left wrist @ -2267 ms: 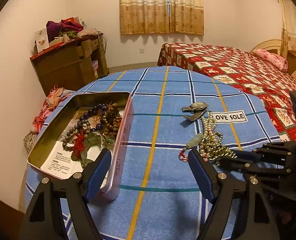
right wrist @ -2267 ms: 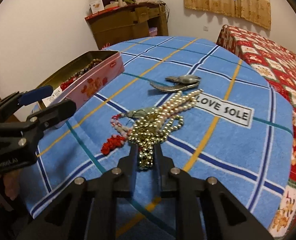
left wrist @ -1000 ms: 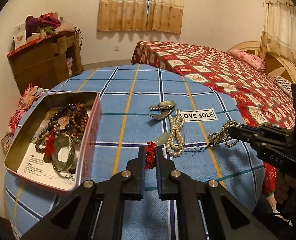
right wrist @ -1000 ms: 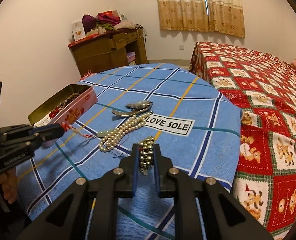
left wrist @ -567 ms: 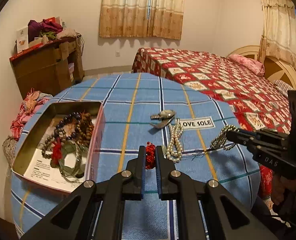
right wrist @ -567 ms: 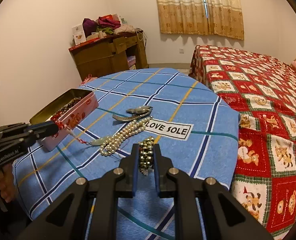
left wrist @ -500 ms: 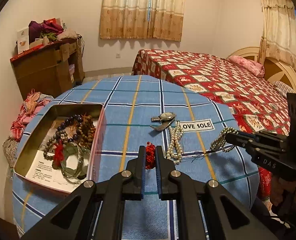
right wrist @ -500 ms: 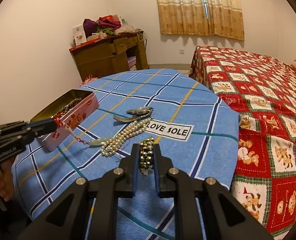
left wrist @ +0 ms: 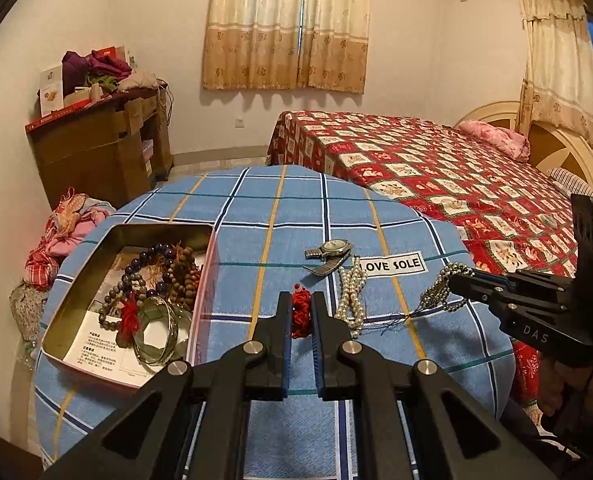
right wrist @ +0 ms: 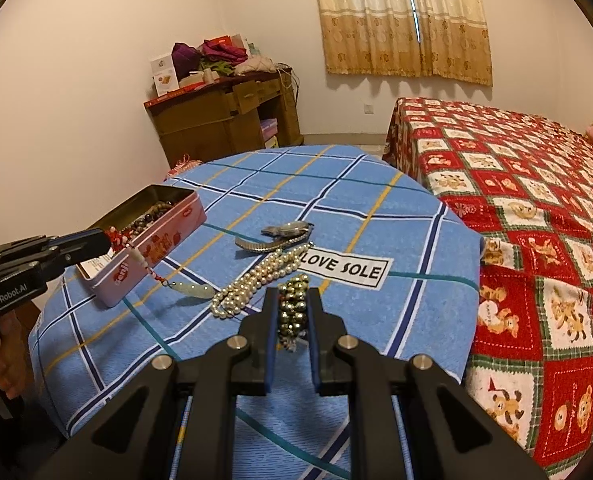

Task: Organize jewelry
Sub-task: 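Grasp the red bead strand with the left tool while the right tool holds the gold chain, then carry the red strand and gold chain over the tin and open both tools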

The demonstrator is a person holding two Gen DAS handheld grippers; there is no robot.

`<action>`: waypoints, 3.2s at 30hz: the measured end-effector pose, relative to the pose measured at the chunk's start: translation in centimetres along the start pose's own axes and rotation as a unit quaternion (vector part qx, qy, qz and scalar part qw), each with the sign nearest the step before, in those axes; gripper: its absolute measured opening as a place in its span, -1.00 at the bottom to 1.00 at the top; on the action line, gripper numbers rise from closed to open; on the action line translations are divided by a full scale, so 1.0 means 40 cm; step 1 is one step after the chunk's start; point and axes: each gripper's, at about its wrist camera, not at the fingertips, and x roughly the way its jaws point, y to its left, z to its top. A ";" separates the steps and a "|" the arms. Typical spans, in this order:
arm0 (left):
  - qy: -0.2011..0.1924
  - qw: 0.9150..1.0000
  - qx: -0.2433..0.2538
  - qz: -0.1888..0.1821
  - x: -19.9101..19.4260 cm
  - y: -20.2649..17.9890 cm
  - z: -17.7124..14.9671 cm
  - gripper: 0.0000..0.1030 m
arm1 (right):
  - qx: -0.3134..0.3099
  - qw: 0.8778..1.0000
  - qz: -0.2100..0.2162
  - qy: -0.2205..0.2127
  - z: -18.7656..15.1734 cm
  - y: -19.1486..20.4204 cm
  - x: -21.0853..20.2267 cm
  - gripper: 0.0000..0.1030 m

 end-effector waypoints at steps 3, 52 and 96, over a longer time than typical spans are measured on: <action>-0.003 1.000 0.001 0.000 -0.004 0.000 0.003 -0.85 | -0.002 1.000 0.002 -0.003 0.004 0.005 -0.005 -0.70; -0.097 0.988 -0.021 0.114 -0.177 0.235 0.142 -0.86 | -0.120 0.985 0.112 -0.053 0.218 0.304 0.067 -0.70; 0.027 0.985 -0.049 0.166 0.071 0.385 0.025 -0.85 | -0.143 0.979 0.138 0.047 0.129 0.462 0.316 -0.70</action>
